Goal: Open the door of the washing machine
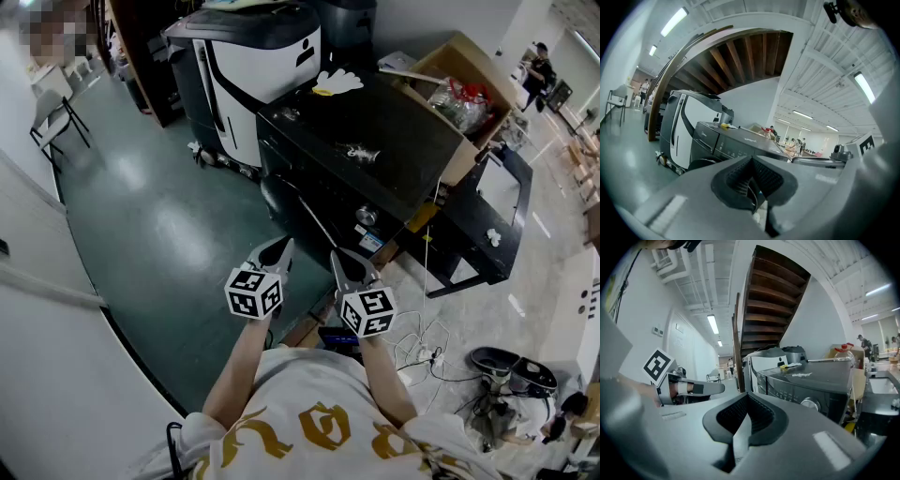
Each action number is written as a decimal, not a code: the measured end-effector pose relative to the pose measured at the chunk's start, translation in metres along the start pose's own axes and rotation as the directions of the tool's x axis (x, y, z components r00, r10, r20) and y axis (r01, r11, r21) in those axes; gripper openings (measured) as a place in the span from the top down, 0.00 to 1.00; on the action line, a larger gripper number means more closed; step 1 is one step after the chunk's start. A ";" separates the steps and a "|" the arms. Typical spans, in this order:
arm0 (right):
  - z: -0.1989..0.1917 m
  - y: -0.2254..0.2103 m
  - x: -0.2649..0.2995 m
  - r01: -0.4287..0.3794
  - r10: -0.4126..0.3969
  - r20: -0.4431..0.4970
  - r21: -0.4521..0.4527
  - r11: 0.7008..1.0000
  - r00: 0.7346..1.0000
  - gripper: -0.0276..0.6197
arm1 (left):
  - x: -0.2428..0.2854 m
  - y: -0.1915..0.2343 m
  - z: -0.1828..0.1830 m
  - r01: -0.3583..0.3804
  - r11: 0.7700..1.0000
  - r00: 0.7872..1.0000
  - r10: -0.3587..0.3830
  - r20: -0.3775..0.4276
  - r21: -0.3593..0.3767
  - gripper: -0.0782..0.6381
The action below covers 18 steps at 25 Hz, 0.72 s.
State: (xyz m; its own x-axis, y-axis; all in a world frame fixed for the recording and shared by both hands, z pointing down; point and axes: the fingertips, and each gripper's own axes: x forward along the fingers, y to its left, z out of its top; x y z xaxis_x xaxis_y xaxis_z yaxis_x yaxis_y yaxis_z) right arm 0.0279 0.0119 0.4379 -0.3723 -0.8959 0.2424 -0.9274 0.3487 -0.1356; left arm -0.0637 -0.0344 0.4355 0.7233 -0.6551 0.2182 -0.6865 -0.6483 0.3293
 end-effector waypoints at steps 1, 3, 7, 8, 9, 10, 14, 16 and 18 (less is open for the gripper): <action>0.000 -0.002 0.000 -0.001 0.001 0.000 -0.002 1.000 1.000 0.92 | 0.001 0.001 0.000 -0.002 1.000 1.000 0.002 0.004 -0.009 0.89; 0.000 -0.005 0.001 -0.001 0.001 0.000 -0.004 1.000 1.000 0.92 | 0.003 0.003 -0.001 -0.001 1.000 1.000 0.001 0.008 -0.026 0.89; -0.003 -0.011 -0.002 0.007 -0.007 -0.001 0.003 1.000 1.000 0.92 | 0.006 0.003 -0.005 0.012 0.999 1.000 -0.012 0.009 -0.053 0.89; -0.003 -0.012 -0.003 0.010 -0.010 -0.001 0.005 1.000 1.000 0.92 | 0.007 0.003 -0.006 0.012 0.998 1.000 -0.012 0.007 -0.057 0.89; -0.003 -0.014 -0.004 0.012 -0.012 -0.002 0.007 1.000 1.000 0.92 | 0.007 0.002 -0.007 0.011 0.998 1.000 -0.011 0.002 -0.059 0.89; -0.003 -0.015 -0.006 0.015 -0.015 -0.002 0.009 1.000 1.000 0.92 | 0.008 0.002 -0.008 0.009 0.998 1.000 -0.009 -0.003 -0.058 0.89; 0.000 -0.023 -0.012 0.034 -0.034 0.011 0.041 0.999 0.999 0.92 | 0.015 -0.001 -0.011 0.009 0.998 1.000 -0.010 -0.018 -0.055 0.89; -0.001 -0.030 -0.014 0.042 -0.043 0.010 0.053 0.998 0.999 0.92 | 0.022 -0.003 -0.014 0.009 0.998 1.000 -0.011 -0.020 -0.059 0.89; -0.005 -0.039 -0.015 0.061 -0.060 -0.010 0.047 0.997 0.998 0.92 | 0.029 -0.005 -0.017 0.006 0.998 1.000 -0.008 -0.024 -0.062 0.86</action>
State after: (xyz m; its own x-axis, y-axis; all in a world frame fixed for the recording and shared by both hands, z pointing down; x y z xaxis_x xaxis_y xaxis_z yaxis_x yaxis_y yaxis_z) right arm 0.0694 0.0137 0.4447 -0.3161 -0.9124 0.2599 -0.9455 0.2803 -0.1660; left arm -0.0378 -0.0433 0.4560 0.7302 -0.6405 0.2381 -0.6762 -0.6271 0.3867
